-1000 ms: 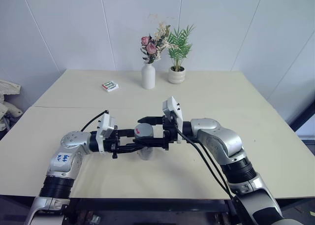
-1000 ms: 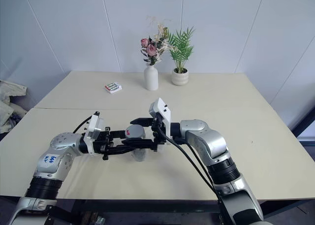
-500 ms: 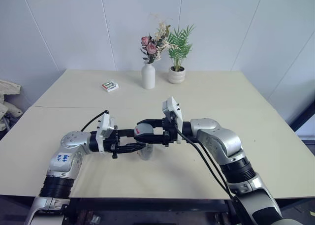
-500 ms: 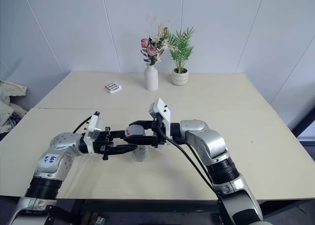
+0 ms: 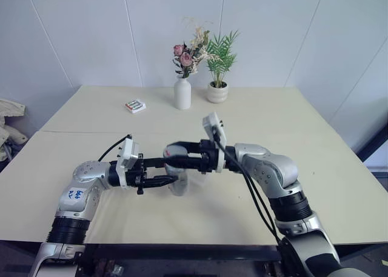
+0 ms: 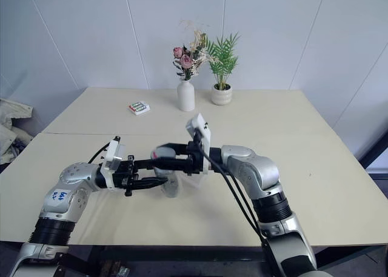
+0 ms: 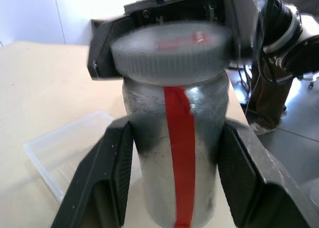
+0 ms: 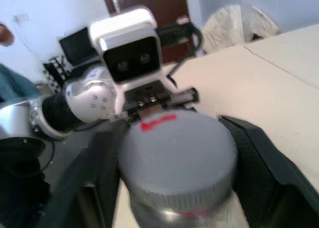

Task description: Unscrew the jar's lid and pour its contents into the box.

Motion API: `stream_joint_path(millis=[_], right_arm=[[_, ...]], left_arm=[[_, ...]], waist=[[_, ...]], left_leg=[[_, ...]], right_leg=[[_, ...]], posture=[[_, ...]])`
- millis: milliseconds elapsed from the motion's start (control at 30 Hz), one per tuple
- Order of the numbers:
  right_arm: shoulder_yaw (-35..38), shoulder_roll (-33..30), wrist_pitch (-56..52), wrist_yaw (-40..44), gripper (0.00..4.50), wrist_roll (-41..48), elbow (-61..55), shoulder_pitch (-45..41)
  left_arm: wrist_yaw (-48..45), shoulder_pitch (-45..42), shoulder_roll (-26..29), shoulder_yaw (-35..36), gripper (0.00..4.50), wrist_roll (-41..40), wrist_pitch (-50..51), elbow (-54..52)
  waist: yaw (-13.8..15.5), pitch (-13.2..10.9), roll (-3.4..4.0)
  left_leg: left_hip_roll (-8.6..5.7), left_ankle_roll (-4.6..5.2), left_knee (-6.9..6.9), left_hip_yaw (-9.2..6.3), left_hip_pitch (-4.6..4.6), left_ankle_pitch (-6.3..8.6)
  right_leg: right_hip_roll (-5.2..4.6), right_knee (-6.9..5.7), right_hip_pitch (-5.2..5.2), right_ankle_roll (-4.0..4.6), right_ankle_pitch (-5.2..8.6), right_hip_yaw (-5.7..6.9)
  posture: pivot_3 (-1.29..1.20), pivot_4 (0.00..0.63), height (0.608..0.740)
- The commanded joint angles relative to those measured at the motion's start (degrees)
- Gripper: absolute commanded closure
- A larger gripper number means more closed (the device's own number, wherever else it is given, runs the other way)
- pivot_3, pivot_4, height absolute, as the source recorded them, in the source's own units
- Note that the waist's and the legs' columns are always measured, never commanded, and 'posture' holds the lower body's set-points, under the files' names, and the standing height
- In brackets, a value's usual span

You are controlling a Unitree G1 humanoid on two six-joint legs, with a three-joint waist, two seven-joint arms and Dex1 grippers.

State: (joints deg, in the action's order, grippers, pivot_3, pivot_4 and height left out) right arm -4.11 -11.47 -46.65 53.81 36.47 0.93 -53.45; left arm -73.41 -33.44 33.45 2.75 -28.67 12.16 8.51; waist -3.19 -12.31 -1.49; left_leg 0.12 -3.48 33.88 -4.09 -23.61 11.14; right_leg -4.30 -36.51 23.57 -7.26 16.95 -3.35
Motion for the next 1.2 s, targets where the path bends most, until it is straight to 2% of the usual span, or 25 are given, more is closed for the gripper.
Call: stream_joint_path(millis=[33, 267, 467, 567, 667, 767, 933, 1200], right_arm=[[2.37, -0.02, -1.26, -1.19, 1.91, 2.84, -1.72, -2.07], [2.65, -2.33, 0.96, -0.97, 1.91, 1.64, -2.71, -1.16], [8.07, -9.44, 14.54, -5.14, 1.91, -6.67, 2.53, 1.71], [10.26, -14.51, 24.88, -7.41, 1.91, -13.5, 8.07, 5.17], [13.91, -16.88, 30.39, -10.69, 1.91, -15.58, 14.11, 7.47], [16.16, -18.11, 38.59, -14.42, 1.91, -19.13, 23.28, 9.66], [15.02, -18.43, 48.13, -18.67, 1.91, -25.01, 36.25, 12.35], [15.4, -16.12, 50.89, -18.5, 1.91, -24.92, 43.48, 14.49]], left_arm=[[-0.32, 0.49, 0.61, 0.24, 2.4, 0.0, -0.73, -2.55], [0.01, 0.86, 0.68, 0.17, 2.4, -0.25, -0.62, -3.16], [0.29, 1.34, 1.15, 0.79, 2.4, -0.43, -0.62, -3.24], [1.05, 1.76, 1.57, 1.8, 2.4, -0.95, -0.36, -3.45], [1.76, 1.79, 1.91, 2.73, 2.4, -1.27, -0.26, -3.11], [2.27, 1.68, 2.14, 3.53, 2.4, -1.42, -0.01, -2.84], [3.11, 1.05, 1.99, 3.76, 2.4, -1.58, 0.44, -2.83], [3.56, 0.71, 2.01, 4.05, 2.4, -1.74, 1.0, -3.24]], waist=[[0.13, 0.0, 0.0], [0.06, 0.0, 0.0], [0.41, 0.0, -0.01], [0.54, 0.0, -0.01], [0.64, 0.0, -0.01], [0.15, 0.0, -0.01], [-0.03, 0.0, 0.0], [-0.22, -0.01, 0.02]], left_leg=[[0.0, 0.0, 0.0, -0.01, 0.0, 0.0], [-0.01, 0.0, 0.0, 0.0, -0.01, 0.0], [-0.06, 0.0, 0.0, 0.0, -0.02, 0.0], [-0.06, 0.01, -0.02, 0.01, -0.02, 0.01], [-0.06, 0.01, -0.04, 0.03, -0.03, 0.01], [-0.05, 0.02, -0.06, 0.09, 0.0, 0.01], [-0.05, 0.02, -0.05, 0.11, 0.06, 0.01], [-0.03, 0.02, -0.04, 0.16, 0.17, 0.0]], right_leg=[[0.0, 0.0, -0.01, 0.0, 0.0, 0.02], [-0.01, 0.03, 0.0, 0.0, 0.0, 0.01], [-0.03, 0.11, -0.04, -0.01, 0.0, 0.01], [-0.03, 0.12, -0.03, -0.01, 0.0, 0.01], [-0.03, 0.16, -0.03, -0.01, 0.0, 0.0], [-0.02, 0.16, -0.03, -0.01, 0.0, -0.04], [-0.02, 0.14, -0.09, -0.02, 0.0, -0.06], [0.03, 0.06, -0.15, -0.03, -0.01, -0.14]], posture=[[0.0, 0.15, 0.74], [0.0, 0.15, 0.74], [0.0, 0.15, 0.74], [0.0, 0.15, 0.74], [0.0, 0.15, 0.74], [0.0, 0.15, 0.74], [0.0, 0.15, 0.74], [0.0, 0.15, 0.74]])
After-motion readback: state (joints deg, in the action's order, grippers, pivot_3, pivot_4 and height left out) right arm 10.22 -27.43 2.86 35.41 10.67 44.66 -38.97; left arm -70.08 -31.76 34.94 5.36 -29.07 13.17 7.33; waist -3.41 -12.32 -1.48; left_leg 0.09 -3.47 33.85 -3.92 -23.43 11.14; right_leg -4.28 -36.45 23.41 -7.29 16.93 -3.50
